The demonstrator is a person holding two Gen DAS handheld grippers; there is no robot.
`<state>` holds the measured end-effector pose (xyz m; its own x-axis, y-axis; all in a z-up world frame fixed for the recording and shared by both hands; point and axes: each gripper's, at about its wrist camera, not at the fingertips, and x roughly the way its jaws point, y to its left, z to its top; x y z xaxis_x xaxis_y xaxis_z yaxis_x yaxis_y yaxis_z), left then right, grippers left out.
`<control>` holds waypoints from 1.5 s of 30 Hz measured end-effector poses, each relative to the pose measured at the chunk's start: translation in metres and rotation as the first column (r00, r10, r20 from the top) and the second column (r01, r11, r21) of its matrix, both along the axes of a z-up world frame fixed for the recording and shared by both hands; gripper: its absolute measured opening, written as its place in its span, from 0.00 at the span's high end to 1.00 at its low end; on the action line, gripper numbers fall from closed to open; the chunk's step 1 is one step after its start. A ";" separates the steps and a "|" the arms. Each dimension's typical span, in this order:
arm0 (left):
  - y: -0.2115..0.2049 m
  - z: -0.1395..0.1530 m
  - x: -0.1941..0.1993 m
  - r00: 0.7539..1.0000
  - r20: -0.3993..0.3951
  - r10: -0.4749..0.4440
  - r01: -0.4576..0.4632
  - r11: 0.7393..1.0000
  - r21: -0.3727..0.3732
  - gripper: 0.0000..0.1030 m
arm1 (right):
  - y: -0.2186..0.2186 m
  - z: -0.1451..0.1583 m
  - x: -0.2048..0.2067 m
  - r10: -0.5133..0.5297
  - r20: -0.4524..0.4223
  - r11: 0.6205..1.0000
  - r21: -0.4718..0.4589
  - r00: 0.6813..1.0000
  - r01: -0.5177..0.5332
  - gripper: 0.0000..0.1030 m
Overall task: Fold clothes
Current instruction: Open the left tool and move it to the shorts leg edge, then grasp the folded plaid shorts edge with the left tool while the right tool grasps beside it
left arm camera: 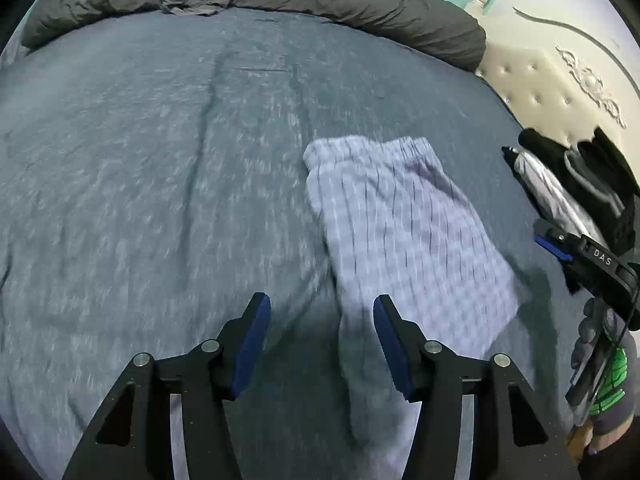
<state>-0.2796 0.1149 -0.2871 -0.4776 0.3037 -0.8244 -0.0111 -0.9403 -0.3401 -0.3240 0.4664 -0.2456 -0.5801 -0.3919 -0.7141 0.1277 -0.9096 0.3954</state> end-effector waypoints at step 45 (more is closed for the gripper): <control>-0.004 -0.025 -0.106 0.999 0.040 0.005 -0.007 0.998 0.063 0.44 | -0.140 -0.049 -0.156 0.428 0.244 0.878 0.118 0.870 -0.465 0.60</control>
<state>-0.3854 0.1105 -0.3121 -0.4468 0.3527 -0.8222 0.0091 -0.9171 -0.3985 -0.4801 0.3262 -0.2943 -0.2056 -0.4378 -0.8752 0.4690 -0.8291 0.3045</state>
